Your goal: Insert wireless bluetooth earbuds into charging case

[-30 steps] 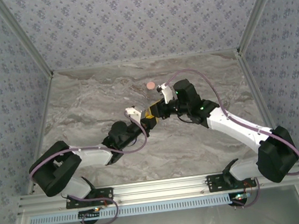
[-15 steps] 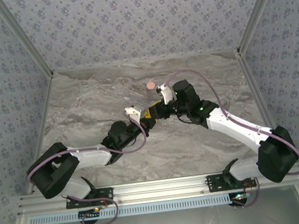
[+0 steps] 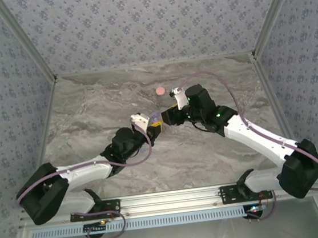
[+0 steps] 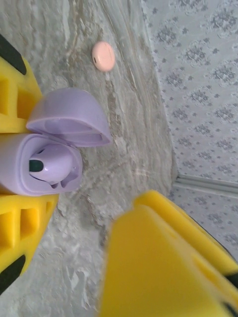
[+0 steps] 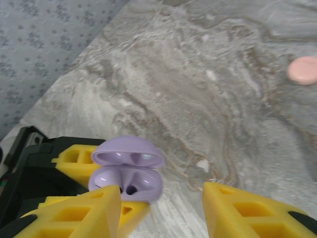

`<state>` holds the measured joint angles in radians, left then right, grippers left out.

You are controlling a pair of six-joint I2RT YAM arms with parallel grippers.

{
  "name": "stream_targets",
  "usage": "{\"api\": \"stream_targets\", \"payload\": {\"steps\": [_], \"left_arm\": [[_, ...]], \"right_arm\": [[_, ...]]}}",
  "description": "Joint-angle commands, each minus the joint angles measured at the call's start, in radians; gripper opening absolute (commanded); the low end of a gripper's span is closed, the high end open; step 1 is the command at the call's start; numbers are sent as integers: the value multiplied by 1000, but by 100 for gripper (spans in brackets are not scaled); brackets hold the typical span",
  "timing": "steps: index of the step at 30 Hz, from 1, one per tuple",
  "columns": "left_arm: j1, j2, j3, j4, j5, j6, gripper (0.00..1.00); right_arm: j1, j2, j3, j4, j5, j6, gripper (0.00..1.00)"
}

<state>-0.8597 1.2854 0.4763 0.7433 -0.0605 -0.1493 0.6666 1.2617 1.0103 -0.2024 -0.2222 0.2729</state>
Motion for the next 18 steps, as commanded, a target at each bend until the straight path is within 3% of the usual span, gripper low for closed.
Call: {"api": "stream_targets", "payload": {"steps": [1,6,18], "left_arm": [[3,-69,55,-179,-77,46,22],[41,-172,43,-313,-93,45,22],[135,-491,20,-581,-112,52,24]], "right_arm": [[0,-25,38,-98,160,1,51],[-27,21,43,-178,208,13,52],[-4,231,37,-174,-36,-66,53]]}}
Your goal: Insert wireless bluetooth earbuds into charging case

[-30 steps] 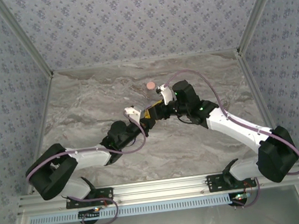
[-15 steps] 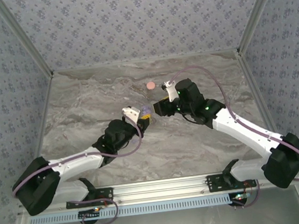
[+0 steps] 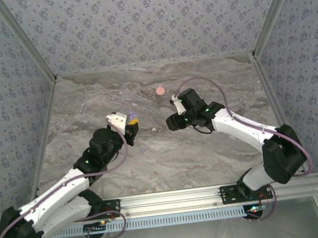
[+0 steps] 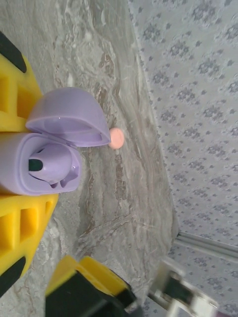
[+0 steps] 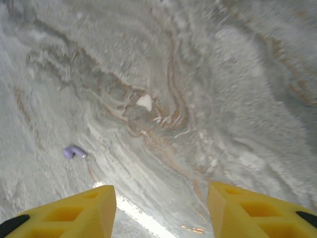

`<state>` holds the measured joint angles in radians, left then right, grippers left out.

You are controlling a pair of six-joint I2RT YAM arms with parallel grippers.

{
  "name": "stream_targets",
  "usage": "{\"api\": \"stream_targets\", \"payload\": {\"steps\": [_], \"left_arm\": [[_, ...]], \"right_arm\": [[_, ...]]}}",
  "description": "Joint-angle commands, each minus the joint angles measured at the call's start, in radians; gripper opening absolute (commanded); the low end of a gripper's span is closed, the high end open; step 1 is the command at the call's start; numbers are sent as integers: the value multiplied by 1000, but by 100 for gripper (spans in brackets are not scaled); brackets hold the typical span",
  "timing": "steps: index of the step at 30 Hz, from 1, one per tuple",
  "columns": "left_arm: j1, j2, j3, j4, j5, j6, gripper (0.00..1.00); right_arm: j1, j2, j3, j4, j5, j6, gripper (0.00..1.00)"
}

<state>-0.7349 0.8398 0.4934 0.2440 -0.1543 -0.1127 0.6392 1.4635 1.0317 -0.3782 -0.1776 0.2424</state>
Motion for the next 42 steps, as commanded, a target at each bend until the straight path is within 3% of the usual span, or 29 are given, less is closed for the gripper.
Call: {"api": "stream_targets", "payload": {"steps": [1,8,14,21,30,42], "left_arm": [[11,-61,3,-97,-22,14,24],[14,-116,8,-159,-30,-14,24],[15,-143,17,-197,-39,-18,24],[14,-158,24,-217,-51,-23,24],[15,-178,22,-230,-64,-21,24],[15,-192,17,-232,-69,-21,25]], "right_arm": [[34,49,20,8,-95,-44,53],[109,200,93,13,-155,-98,46],[179,320,209,-38,-122,-147,37],[229,446,317,-111,-141,-214,34],[268,547,397,-156,-166,-260,45],[304,620,463,-206,-76,-294,56]]}}
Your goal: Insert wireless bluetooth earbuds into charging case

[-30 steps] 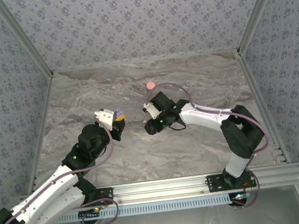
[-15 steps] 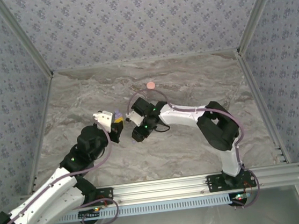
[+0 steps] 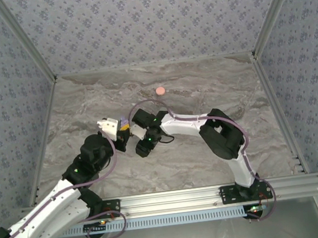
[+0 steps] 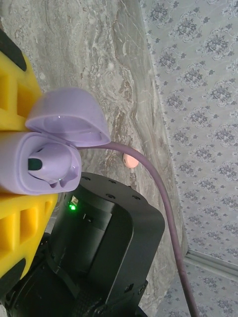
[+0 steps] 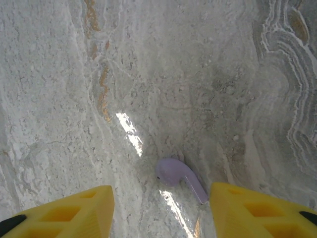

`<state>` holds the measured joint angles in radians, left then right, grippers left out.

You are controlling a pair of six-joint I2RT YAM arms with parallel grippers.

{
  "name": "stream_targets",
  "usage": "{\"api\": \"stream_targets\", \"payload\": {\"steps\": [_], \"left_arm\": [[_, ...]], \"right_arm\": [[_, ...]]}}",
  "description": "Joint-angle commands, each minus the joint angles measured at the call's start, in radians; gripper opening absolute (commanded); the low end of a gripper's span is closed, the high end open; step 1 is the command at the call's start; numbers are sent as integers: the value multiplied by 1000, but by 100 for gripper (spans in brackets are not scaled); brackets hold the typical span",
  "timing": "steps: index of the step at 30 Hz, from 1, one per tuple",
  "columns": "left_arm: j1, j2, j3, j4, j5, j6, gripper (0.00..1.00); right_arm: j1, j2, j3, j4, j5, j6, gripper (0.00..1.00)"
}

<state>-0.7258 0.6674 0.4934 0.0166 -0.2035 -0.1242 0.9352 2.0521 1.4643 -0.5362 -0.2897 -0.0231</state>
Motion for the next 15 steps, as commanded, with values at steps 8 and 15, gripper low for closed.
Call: {"api": "stream_targets", "payload": {"steps": [8,15], "left_arm": [[5,-26,16,-4,-22,-8,26],[5,-26,14,-3,-22,-6,26]], "right_arm": [[29,81,65,-61,113,-41,59],[41,105,75,-97,215,-39,53]]}}
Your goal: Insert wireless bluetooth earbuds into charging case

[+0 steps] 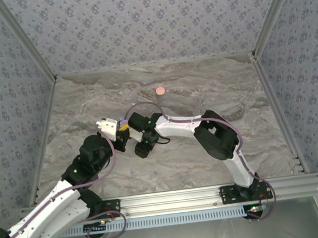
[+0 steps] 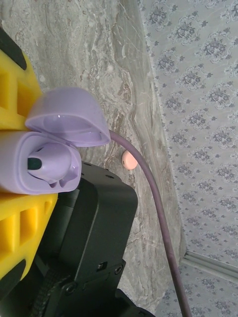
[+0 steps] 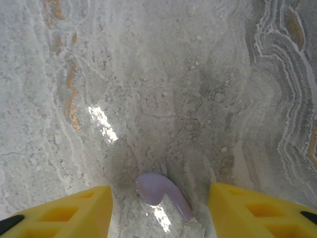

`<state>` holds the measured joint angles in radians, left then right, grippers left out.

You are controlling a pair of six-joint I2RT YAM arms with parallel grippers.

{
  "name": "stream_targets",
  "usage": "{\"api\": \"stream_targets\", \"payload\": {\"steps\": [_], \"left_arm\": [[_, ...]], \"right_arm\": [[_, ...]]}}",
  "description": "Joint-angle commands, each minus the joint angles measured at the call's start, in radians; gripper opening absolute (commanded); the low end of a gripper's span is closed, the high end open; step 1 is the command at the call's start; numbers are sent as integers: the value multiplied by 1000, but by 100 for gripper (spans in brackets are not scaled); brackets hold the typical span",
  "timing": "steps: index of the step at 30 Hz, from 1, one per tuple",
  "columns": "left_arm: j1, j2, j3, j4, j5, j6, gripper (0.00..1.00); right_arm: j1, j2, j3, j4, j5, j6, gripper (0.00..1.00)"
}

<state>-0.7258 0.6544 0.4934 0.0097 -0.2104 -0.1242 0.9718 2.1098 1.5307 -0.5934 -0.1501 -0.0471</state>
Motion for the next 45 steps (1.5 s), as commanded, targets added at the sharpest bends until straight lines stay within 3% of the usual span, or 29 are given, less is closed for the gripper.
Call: {"api": "stream_targets", "payload": {"steps": [1,6,17,32,41,45], "left_arm": [[6,-13,14,4,-16,-7,27],[5,-10,14,9,-15,-6,27],[5,-2,11,13,-14,-6,27],[6,18,11,27,-5,-9,27],[7,25,13,30,-4,-10,27],[6,24,13,27,-5,-8,28]], "right_arm": [[4,46,5,-37,87,-12,51],[-7,34,-12,-25,155,27,40],[-89,-34,-96,19,232,161,28],[-235,-167,-277,31,306,311,31],[-235,-186,-258,22,249,294,33],[-222,-181,-227,-3,232,272,40]]}}
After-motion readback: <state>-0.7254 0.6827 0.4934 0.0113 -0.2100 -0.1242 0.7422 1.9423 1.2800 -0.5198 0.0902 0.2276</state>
